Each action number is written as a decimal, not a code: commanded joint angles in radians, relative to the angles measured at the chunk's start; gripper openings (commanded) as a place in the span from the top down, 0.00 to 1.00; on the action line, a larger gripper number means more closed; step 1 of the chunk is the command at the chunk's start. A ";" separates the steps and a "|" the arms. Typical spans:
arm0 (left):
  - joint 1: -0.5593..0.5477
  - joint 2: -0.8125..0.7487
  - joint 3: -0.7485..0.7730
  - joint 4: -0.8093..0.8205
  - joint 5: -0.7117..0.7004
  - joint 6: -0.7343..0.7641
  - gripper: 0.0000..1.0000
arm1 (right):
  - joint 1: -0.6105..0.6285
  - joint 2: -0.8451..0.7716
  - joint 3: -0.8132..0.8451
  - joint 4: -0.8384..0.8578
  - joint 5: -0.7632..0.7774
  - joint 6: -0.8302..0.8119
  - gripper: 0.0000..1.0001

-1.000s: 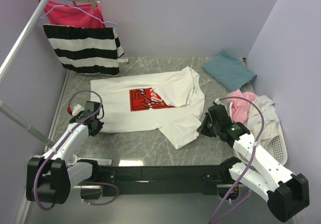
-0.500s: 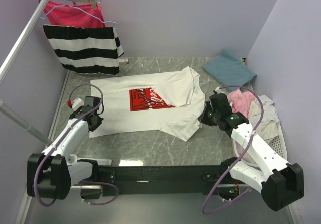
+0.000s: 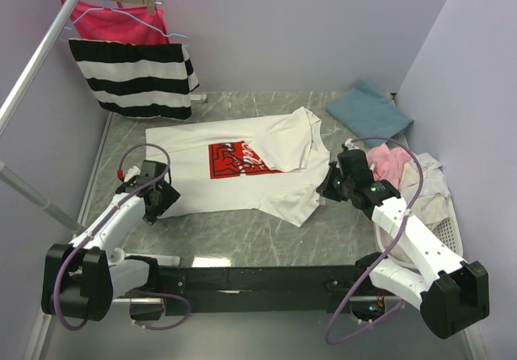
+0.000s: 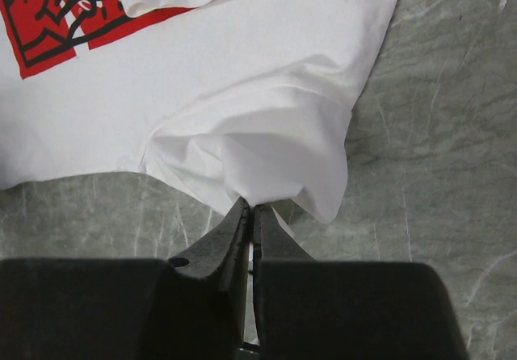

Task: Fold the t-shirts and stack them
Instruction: Grap the side of the flattened tshirt closest away from the robot with both arms, then fold the other side of the tshirt into a rectangle

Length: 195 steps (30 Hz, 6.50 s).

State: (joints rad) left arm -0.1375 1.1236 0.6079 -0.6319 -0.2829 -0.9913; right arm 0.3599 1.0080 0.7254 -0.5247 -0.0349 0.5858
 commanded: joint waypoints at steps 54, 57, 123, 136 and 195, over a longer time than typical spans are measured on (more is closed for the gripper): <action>0.104 0.571 0.512 0.216 -0.091 0.286 0.99 | -0.164 0.550 0.505 0.195 -0.204 -0.089 1.00; 0.105 0.639 0.570 0.228 -0.075 0.301 0.99 | -0.170 0.642 0.569 0.181 -0.188 -0.093 1.00; 0.036 0.607 0.567 0.328 0.188 0.381 0.00 | -0.042 0.845 0.460 0.354 -0.270 0.043 0.84; 0.038 0.625 0.570 0.327 0.197 0.384 0.01 | -0.044 0.908 0.781 0.212 -0.218 -0.035 0.93; 0.067 0.685 0.541 0.298 0.090 0.375 0.01 | -0.127 1.201 1.158 0.032 -0.197 -0.186 0.51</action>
State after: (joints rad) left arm -0.0803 1.8210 1.1625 -0.3275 -0.1513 -0.6205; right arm 0.2432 2.1735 1.8172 -0.4660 -0.2420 0.4080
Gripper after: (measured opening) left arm 0.995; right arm 0.486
